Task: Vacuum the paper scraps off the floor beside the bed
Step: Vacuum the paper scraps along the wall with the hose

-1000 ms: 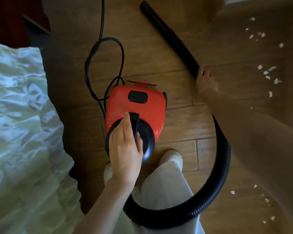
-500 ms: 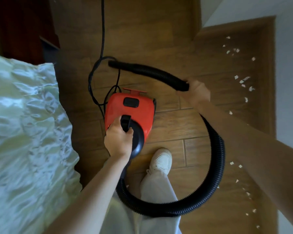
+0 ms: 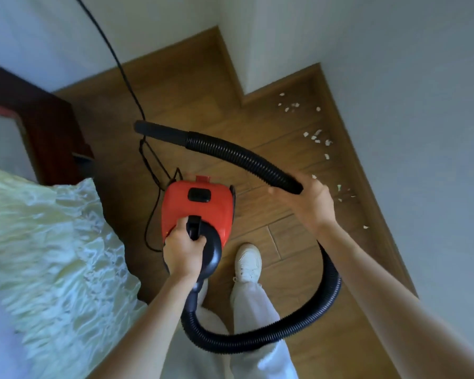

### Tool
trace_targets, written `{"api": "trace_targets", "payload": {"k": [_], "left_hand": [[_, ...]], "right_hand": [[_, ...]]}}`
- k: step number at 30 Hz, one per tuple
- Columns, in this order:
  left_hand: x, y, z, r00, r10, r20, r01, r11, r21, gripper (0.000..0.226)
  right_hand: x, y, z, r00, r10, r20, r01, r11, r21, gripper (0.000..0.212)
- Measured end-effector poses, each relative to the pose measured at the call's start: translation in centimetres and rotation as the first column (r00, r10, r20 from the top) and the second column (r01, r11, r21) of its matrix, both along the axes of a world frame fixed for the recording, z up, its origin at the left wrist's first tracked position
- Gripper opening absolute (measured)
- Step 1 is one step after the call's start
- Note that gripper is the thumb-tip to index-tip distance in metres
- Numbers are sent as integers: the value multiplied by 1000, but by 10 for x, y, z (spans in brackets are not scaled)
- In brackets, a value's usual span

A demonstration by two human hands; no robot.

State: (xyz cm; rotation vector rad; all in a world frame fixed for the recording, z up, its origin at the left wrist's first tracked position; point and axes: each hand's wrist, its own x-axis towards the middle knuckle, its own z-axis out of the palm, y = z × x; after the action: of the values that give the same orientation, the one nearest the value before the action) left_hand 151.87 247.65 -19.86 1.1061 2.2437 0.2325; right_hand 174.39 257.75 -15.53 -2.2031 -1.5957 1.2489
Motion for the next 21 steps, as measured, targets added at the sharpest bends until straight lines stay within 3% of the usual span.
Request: {"api": "trace_targets", "payload": {"k": [7, 10, 15, 21], "left_hand": [[49, 6, 92, 969, -243, 43, 241, 969, 63, 40], [66, 4, 127, 929, -363, 77, 356, 930, 92, 40], [86, -18, 187, 802, -589, 103, 566, 803, 185, 47], [111, -58, 241, 583, -807, 94, 778, 588, 222, 42]], "right_hand": [[52, -75, 108, 968, -246, 50, 242, 967, 82, 27], [64, -127, 146, 921, -374, 106, 363, 925, 108, 31], [64, -225, 201, 781, -617, 101, 611, 787, 81, 33], [58, -325, 257, 555, -830, 50, 824, 557, 107, 28]]}}
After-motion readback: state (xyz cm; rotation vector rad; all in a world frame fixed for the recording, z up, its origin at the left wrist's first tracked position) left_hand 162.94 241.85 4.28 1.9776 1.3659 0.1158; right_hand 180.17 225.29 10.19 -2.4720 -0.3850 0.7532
